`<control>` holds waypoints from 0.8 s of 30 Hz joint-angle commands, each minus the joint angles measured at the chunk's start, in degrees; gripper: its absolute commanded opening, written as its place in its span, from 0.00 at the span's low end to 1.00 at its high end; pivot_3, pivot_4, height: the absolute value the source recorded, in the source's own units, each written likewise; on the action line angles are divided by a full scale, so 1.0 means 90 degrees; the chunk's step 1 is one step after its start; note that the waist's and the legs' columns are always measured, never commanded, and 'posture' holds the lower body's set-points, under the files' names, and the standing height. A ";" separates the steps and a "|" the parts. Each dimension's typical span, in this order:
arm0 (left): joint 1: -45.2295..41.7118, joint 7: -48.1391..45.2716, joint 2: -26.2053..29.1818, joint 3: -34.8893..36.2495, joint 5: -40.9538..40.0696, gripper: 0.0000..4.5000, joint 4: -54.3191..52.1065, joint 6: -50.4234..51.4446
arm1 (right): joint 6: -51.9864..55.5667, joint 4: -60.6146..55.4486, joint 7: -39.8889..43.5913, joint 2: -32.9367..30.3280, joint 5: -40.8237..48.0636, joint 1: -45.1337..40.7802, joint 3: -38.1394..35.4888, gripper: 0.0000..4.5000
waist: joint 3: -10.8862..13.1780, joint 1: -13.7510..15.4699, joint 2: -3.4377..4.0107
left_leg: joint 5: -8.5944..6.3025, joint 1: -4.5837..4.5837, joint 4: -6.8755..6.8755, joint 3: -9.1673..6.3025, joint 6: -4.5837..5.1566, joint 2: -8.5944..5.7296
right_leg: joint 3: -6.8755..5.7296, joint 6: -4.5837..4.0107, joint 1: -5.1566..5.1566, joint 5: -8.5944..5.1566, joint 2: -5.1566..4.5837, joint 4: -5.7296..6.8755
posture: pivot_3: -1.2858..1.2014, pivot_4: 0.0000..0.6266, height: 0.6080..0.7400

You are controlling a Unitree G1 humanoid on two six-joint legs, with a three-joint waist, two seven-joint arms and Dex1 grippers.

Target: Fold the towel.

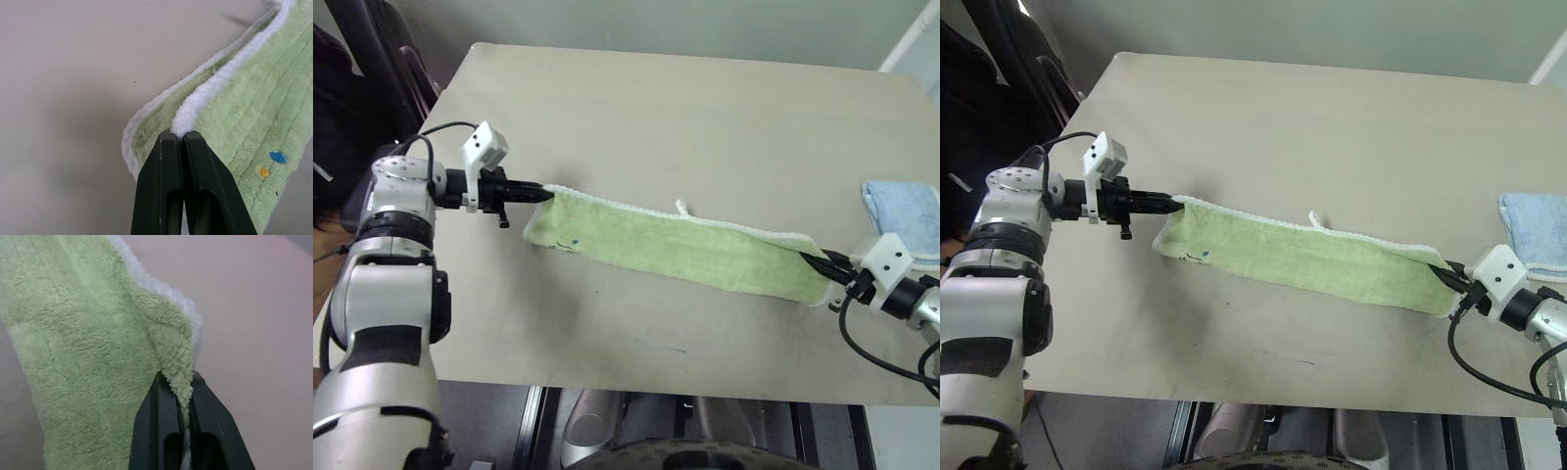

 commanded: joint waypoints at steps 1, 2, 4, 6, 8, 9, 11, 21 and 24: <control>-0.0032 -0.0085 0.0044 0.0191 0.0072 0.05 -0.0002 -0.0011 | 0.0382 -0.0214 0.0258 -0.0107 0.0524 -0.0161 -0.0045 0.00 | 0.0000 -0.0002 0.0000 | 0.0000 0.0000 0.0000 0.0000 -0.0001 0.0000 | 0.0000 -0.0001 0.0000 0.0000 0.0000 0.0000 | 0.52 0.24 0.95; -0.0026 -0.0076 0.0031 0.0205 0.0094 0.11 0.0003 0.0001 | 0.0584 -0.0211 0.0300 -0.0172 0.0571 -0.0204 -0.0003 0.00 | 0.0000 -0.0002 0.0000 | 0.0000 0.0000 -0.0001 0.0000 -0.0001 0.0000 | 0.0000 -0.0001 -0.0001 -0.0001 0.0000 0.0000 | 0.52 0.24 0.95; -0.0020 -0.0098 0.0017 0.0220 0.0154 0.22 0.0013 0.0045 | 0.0897 -0.0179 0.0399 -0.0334 0.0564 -0.0281 0.0123 0.00 | 0.0000 -0.0003 0.0000 | 0.0000 0.0001 -0.0001 0.0001 -0.0001 0.0000 | 0.0000 -0.0002 -0.0001 -0.0002 0.0000 0.0000 | 0.52 0.24 0.95; -0.0021 -0.0131 0.0010 0.0232 0.0209 0.37 0.0024 0.0090 | 0.1196 -0.0190 0.0525 -0.0496 0.0630 -0.0323 0.0221 0.14 | 0.0000 -0.0001 0.0000 | 0.0000 0.0000 0.0000 0.0001 -0.0001 0.0000 | 0.0001 -0.0003 0.0000 -0.0002 0.0000 0.0000 | 0.52 0.24 0.95; -0.0026 -0.0107 0.0007 0.0262 0.0233 0.52 0.0030 0.0110 | 0.1335 -0.0255 0.0579 -0.0549 0.0730 -0.0342 0.0216 0.27 | 0.0000 0.0007 0.0000 | 0.0000 0.0000 -0.0001 0.0000 -0.0001 0.0000 | 0.0000 -0.0008 -0.0001 -0.0005 0.0000 0.0000 | 0.52 0.24 0.95; -0.0030 -0.0098 0.0009 0.0280 0.0248 0.60 0.0033 0.0123 | 0.1357 -0.0282 0.0578 -0.0540 0.0777 -0.0362 0.0192 0.36 | 0.0000 0.0007 0.0000 | 0.0000 0.0000 -0.0001 0.0000 -0.0001 0.0000 | 0.0000 -0.0020 -0.0001 -0.0012 0.0000 0.0000 | 0.52 0.24 0.95; -0.0037 -0.0082 0.0023 0.0327 0.0288 0.77 0.0033 0.0116 | 0.1386 -0.0339 0.0620 -0.0549 0.0854 -0.0357 0.0144 0.51 | 0.0000 0.0005 0.0000 | 0.0000 -0.0001 -0.0001 0.0000 -0.0002 0.0000 | 0.0000 -0.0029 -0.0002 -0.0017 0.0000 0.0000 | 0.52 0.24 0.95; 0.0020 0.1714 0.0036 0.0894 0.0253 1.00 0.0014 -0.1224 | 0.1883 -0.0561 0.0134 -0.0493 0.1251 -0.0337 -0.0677 1.00 | 0.0000 0.0005 0.0000 | 0.0000 0.0000 -0.0001 0.0001 -0.0001 0.0000 | 0.0001 -0.0011 -0.0002 -0.0007 0.0000 0.0000 | 0.52 0.24 0.95; -0.0039 0.2090 -0.0058 0.1133 0.0145 1.00 0.0011 -0.1554 | 0.2580 -0.0862 -0.0180 -0.0420 0.1794 -0.0327 -0.1218 1.00 | 0.0000 0.0007 0.0000 | 0.0000 0.0000 -0.0002 0.0002 -0.0001 0.0000 | 0.0001 -0.0003 -0.0002 -0.0004 0.0000 0.0001 | 0.52 0.24 0.95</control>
